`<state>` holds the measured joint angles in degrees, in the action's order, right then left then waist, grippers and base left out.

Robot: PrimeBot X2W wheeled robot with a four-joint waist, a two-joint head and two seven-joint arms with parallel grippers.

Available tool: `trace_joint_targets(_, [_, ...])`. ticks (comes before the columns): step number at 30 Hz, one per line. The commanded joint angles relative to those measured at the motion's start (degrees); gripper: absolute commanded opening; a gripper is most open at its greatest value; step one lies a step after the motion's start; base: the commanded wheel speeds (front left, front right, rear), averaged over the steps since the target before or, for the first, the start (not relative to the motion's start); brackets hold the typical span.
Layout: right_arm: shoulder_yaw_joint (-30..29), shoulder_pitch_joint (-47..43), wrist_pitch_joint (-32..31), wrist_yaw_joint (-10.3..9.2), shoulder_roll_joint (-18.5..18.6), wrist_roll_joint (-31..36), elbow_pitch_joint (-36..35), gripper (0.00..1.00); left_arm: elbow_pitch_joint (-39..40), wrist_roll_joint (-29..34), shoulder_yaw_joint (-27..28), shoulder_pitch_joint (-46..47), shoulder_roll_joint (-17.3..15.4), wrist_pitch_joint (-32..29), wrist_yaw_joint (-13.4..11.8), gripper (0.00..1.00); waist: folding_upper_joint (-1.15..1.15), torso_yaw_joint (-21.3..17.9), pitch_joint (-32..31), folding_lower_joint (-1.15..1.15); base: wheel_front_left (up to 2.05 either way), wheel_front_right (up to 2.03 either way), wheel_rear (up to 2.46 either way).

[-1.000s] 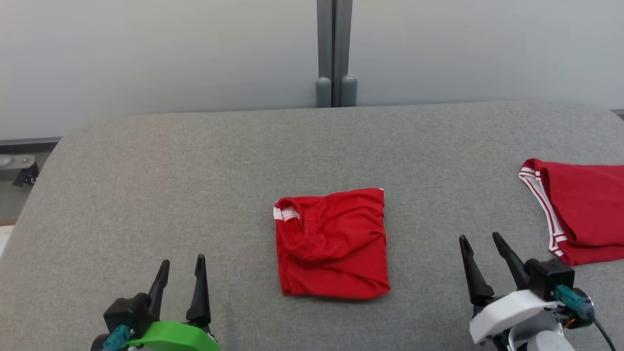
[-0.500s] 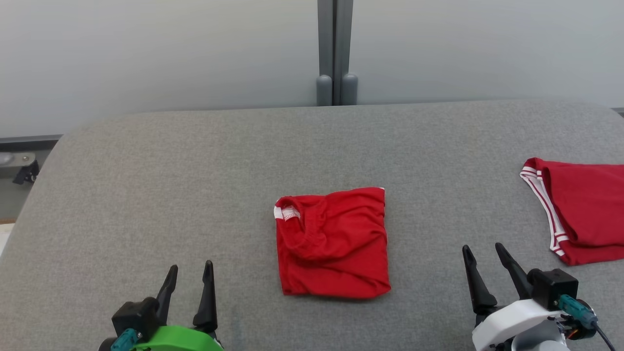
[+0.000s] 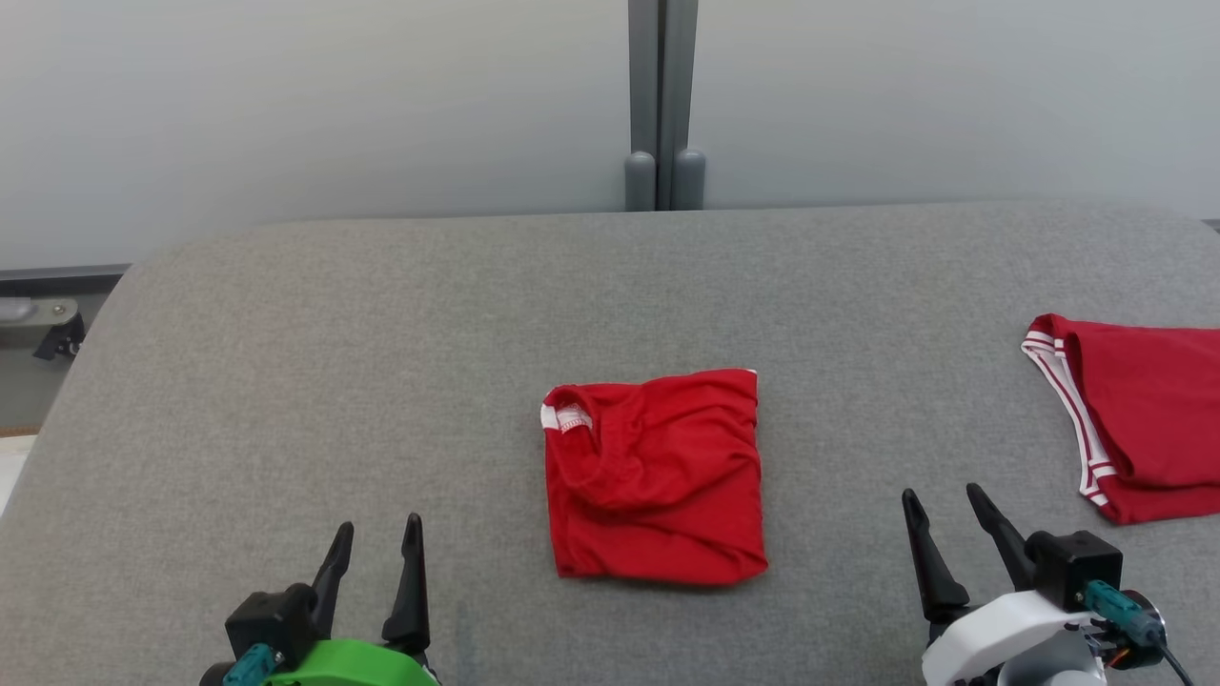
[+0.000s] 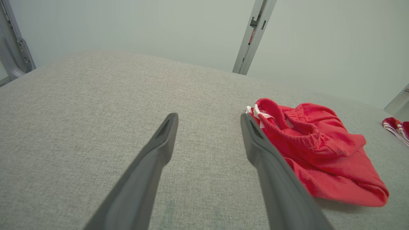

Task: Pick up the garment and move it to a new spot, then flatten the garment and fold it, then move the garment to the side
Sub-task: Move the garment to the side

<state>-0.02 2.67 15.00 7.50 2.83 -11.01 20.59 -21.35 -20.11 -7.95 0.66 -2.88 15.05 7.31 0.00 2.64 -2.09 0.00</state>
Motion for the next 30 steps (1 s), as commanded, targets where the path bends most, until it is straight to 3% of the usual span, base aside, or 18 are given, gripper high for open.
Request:
trace_joint_targets(1, [0.09, 0.55, 0.24, -0.03, 0.17, -0.08, 0.00, 1.00, -0.10, -0.13, -0.13, 0.04, -0.06, 0.16, 0.19, 1.00, 0.00, 0.14, 0.08, 0.00, 0.00, 0.00, 0.00])
trace_joint_targets(7, [1.74, 6.21, -1.93, -0.03, 0.17, 0.56, 0.65, 1.00, 0.21, 0.47, -0.49, 0.91, -0.06, 0.16, 0.20, 1.00, 0.00, 1.19, 0.45, 0.00, 0.00, 0.00, 0.00])
trace_joint_targets(18, [2.34, 16.35, -23.39, -0.03, 0.17, -0.94, 5.33, 1.00, 0.71, -0.46, -1.99, 2.11, -0.08, 0.16, -0.22, 1.00, 0.00, 6.61, 2.74, 0.00, 0.00, 0.00, 0.00])
trace_joint_targets(30, [4.13, 20.16, -36.68, -0.03, 0.26, -7.44, 11.56, 1.00, 1.75, -2.10, -2.36, 4.32, -0.08, 0.16, -0.89, 1.00, 0.00, 11.54, 7.53, 0.00, 0.00, 0.00, 0.00])
